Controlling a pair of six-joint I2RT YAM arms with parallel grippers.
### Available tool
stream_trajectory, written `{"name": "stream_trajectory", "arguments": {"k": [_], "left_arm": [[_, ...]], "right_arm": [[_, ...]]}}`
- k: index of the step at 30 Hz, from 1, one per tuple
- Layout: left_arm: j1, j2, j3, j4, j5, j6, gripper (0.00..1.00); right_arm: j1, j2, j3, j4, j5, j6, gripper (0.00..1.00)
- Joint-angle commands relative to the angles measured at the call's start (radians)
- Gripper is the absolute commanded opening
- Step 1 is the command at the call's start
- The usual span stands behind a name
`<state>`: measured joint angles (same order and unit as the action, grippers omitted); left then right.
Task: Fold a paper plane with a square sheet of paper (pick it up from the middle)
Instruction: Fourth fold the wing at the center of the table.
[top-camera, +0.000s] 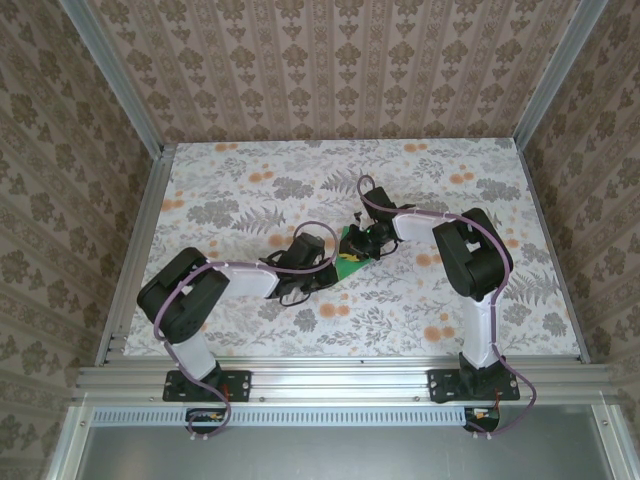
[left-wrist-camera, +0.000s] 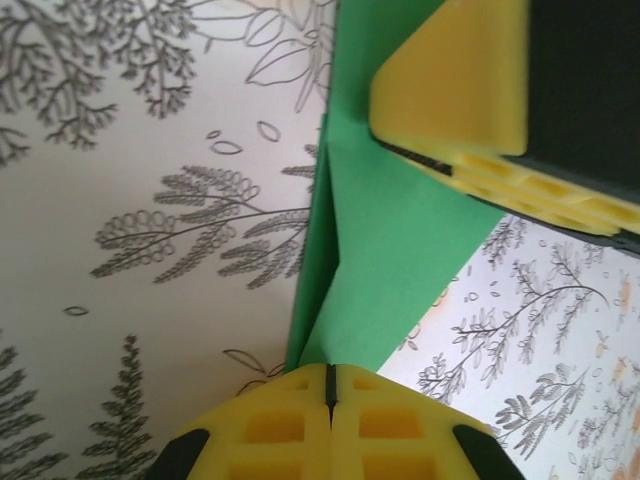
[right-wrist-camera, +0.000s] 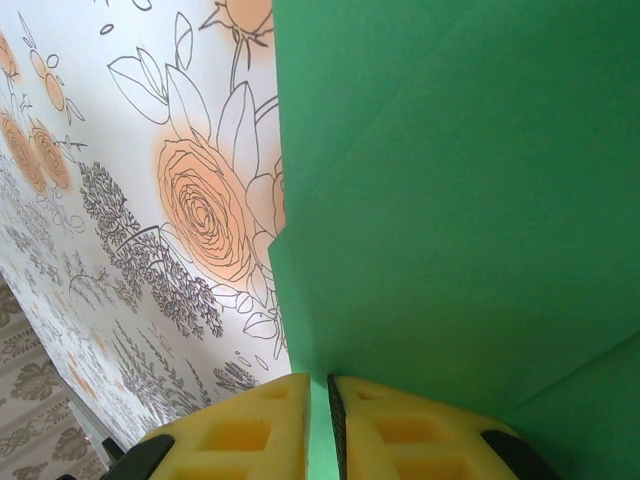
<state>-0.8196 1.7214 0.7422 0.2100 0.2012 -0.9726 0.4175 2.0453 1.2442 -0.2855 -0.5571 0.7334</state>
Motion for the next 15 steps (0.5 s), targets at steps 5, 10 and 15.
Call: {"name": "stream_trajectory", "arguments": {"k": [5, 10, 15], "left_arm": [[-0.009, 0.0, -0.005, -0.124, -0.062, 0.012, 0.0], [-0.015, 0.012, 0.005, -0.148, -0.066, 0.015, 0.0], [-0.018, 0.02, 0.008, -0.153, -0.065, 0.017, 0.0]], "right_arm": [[-0.027, 0.036, -0.017, -0.023, 0.059, -0.012, 0.22], [-0.021, -0.073, -0.061, 0.074, -0.048, -0.017, 0.23], [0.012, -0.111, -0.126, 0.098, -0.073, -0.003, 0.2]]}}
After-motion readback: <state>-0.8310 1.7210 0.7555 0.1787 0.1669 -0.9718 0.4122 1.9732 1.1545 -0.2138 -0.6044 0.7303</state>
